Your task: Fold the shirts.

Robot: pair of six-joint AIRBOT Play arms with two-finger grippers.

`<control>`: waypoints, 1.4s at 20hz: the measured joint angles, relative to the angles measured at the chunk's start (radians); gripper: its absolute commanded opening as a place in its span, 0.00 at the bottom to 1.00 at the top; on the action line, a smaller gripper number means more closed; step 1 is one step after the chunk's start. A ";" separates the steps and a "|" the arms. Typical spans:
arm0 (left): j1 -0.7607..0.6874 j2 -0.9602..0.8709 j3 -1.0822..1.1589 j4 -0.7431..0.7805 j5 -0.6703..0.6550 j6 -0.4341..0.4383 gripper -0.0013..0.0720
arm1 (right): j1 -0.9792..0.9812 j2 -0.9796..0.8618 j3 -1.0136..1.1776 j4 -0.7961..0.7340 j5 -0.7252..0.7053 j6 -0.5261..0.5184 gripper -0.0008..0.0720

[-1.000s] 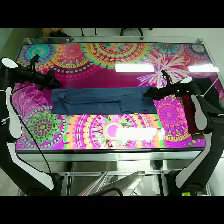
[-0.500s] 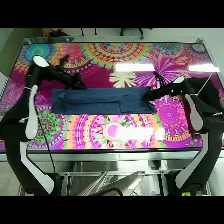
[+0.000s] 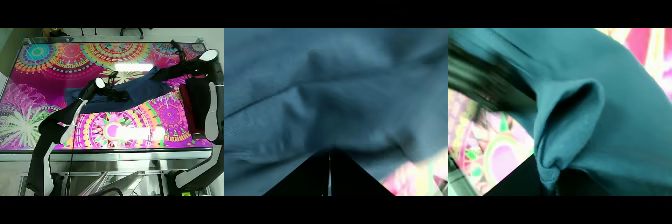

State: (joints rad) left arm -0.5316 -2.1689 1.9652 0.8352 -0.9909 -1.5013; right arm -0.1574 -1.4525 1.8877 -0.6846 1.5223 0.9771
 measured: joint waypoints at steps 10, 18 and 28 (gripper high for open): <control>0.056 0.147 0.083 0.001 -0.162 -0.026 0.03 | -0.006 0.065 0.072 0.040 0.026 0.052 0.04; 0.476 0.659 0.011 0.000 -0.548 0.010 0.03 | 0.352 -0.015 0.075 0.138 -0.231 0.076 0.04; 0.697 1.082 -0.325 0.002 -0.556 0.096 0.03 | 0.777 -0.246 0.077 0.130 -0.726 -0.043 0.84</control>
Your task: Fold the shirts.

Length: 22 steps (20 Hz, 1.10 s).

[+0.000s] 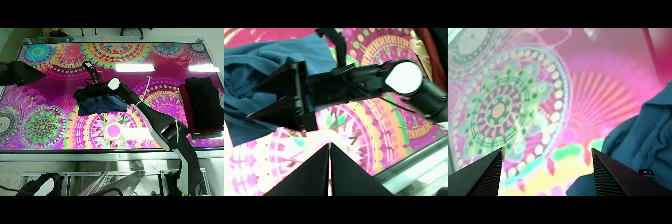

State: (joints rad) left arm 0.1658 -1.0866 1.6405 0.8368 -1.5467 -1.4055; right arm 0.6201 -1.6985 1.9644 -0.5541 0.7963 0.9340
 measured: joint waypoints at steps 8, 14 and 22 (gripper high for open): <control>0.013 0.077 -0.059 0.000 0.065 0.027 0.03 | -0.333 0.241 0.001 -0.301 0.235 0.187 0.84; 0.013 0.081 -0.042 0.000 0.070 0.027 0.03 | -0.553 0.139 -0.032 -0.361 0.485 0.335 0.84; 0.013 0.081 -0.040 0.001 0.072 0.029 0.03 | -0.531 -0.115 -0.056 -0.196 0.542 0.334 0.84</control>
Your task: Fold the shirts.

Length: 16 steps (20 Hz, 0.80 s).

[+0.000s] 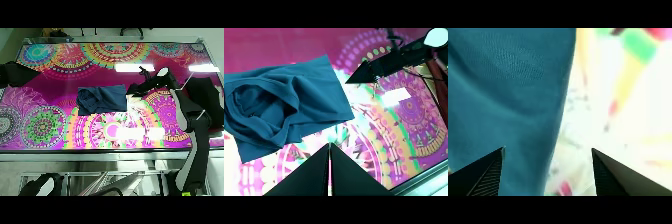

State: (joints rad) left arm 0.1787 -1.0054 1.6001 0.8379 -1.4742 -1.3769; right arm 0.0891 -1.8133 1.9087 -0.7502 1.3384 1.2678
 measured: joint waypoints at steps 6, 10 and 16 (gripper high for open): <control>0.000 0.000 0.000 0.001 0.001 0.001 0.03 | 0.053 -0.056 -0.002 0.099 -0.032 -0.047 0.25; 0.000 0.000 0.000 0.001 0.000 0.001 0.03 | 0.056 -0.017 0.006 0.350 -0.020 -0.145 0.04; 0.000 0.000 0.000 0.000 0.000 0.001 0.03 | -0.089 0.192 0.135 0.586 -0.145 -0.222 0.04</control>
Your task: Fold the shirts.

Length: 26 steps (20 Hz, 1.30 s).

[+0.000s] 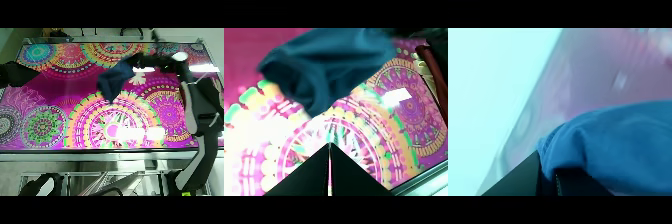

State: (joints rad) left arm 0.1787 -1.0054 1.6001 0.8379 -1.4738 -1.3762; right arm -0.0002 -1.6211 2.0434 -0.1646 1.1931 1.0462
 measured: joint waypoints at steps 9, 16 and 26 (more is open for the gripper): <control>0.000 0.000 0.000 0.000 0.000 -0.001 0.03 | -0.439 0.166 0.027 -0.087 -0.308 0.220 0.04; 0.000 -0.004 0.000 0.000 0.002 -0.001 0.03 | -0.671 0.215 0.018 -0.284 -0.205 0.496 0.04; 0.000 -0.094 -0.001 -0.001 -0.038 -0.001 0.03 | -0.777 0.292 0.017 -0.424 -0.069 0.601 0.04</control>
State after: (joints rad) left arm 0.1787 -1.0992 1.5993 0.8368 -1.5116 -1.3769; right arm -0.7773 -1.3293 2.0605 -0.5884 1.1240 1.6474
